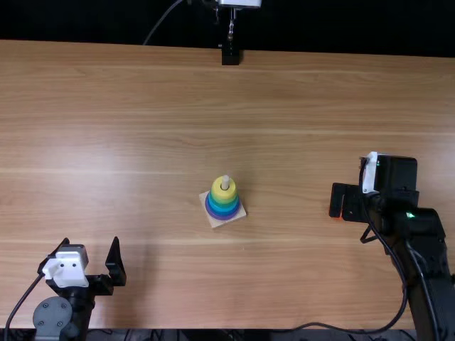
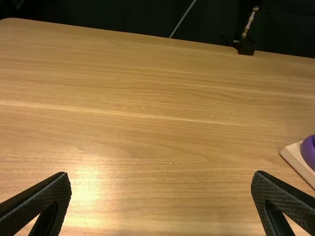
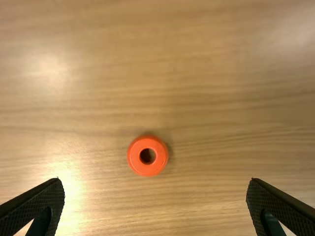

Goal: Build the Hanoi tower: stack the rings onto the peg from bottom to top in this color order: purple, dark blue, light blue, dark green, light green, yellow, orange.

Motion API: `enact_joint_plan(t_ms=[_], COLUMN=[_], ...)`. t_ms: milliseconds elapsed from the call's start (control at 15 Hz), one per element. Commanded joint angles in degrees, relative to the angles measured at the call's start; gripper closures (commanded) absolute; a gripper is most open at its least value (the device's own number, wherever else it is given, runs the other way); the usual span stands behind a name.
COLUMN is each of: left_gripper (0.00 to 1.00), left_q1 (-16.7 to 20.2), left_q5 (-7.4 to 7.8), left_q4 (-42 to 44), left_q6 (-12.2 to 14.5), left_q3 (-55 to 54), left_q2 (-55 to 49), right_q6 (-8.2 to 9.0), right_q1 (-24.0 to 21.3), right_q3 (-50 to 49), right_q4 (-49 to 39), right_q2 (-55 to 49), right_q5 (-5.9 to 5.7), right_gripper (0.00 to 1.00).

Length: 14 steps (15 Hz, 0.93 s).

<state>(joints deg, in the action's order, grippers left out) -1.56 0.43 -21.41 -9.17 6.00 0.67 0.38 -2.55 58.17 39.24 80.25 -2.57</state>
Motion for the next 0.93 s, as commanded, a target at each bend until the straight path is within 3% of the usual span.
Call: enact_joint_plan(t_ms=[0, 67, 267, 333, 867], left_gripper=[0.00, 0.00, 0.00, 0.00, 0.00], left_q1=[-0.6, -0.6, -0.6, -0.6, -0.6], left_q5=[0.63, 0.63, 0.63, 0.63, 0.63], left_q4=[-4.4, -4.4, -4.4, -4.4, -4.4], left_q6=[0.5, 0.5, 0.5, 0.5, 0.5], left_q3=[-6.0, -6.0, -6.0, -6.0, -6.0], left_q2=[-0.7, -0.7, -0.7, -0.7, -0.7], right_q6=[0.88, 0.99, 6.05, 6.79, 6.89], right_q1=[0.0, 0.0, 0.0, 0.0, 0.0], right_q3=[1.9, 1.9, 1.8, 1.9, 3.6], right_q4=[0.1, -0.1, -0.1, -0.2, -1.2], right_q2=[3.8, 6.1, 11.2, 12.7, 20.0], right_q5=[-0.60, -0.60, -0.60, -0.60, -0.49], right_gripper=[0.00, 0.00, 0.00, 0.00, 0.00])
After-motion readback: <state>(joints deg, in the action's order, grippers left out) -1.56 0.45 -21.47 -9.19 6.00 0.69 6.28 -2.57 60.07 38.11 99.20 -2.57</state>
